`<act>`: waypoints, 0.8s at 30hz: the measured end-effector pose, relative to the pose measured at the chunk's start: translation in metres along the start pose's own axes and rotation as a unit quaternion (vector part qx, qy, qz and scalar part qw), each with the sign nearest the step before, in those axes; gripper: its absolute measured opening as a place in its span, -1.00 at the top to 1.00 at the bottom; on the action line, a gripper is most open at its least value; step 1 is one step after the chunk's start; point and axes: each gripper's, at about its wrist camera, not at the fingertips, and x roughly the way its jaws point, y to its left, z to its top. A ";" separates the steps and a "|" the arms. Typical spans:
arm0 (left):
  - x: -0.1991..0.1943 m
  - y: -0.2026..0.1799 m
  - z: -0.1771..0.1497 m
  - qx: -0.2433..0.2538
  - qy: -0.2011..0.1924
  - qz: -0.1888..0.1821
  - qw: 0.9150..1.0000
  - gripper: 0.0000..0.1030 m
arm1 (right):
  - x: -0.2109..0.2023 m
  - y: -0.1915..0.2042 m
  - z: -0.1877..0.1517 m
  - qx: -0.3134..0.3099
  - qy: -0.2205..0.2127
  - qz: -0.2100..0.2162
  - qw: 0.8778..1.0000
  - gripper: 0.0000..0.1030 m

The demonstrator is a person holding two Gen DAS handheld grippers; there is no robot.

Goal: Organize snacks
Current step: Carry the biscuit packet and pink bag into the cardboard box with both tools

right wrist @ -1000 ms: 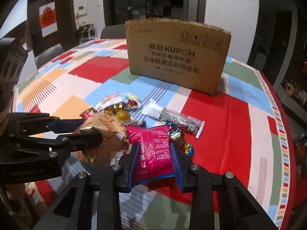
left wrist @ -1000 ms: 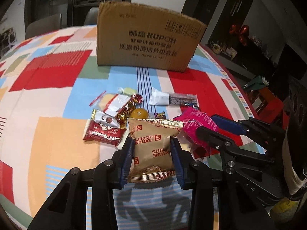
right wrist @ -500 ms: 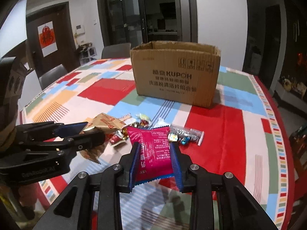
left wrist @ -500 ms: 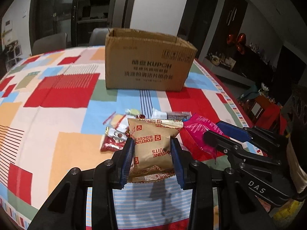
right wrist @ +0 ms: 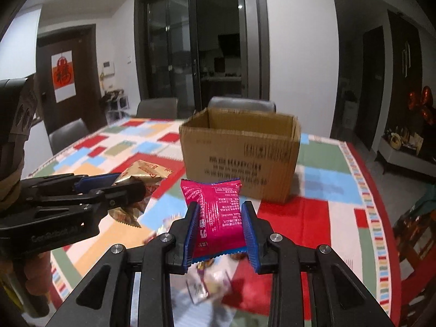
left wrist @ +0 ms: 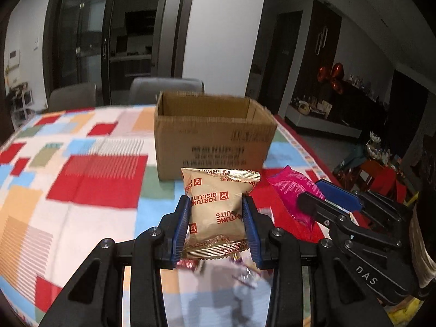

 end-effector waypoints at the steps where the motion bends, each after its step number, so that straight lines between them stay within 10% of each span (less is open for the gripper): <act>1: 0.000 0.001 0.005 0.001 -0.003 -0.002 1.000 0.26 | 0.000 0.000 0.005 0.001 -0.005 -0.003 1.000 0.37; 24: 0.059 0.021 0.142 0.054 0.009 0.000 0.999 0.26 | 0.056 -0.035 0.119 0.024 -0.042 -0.041 0.998 0.37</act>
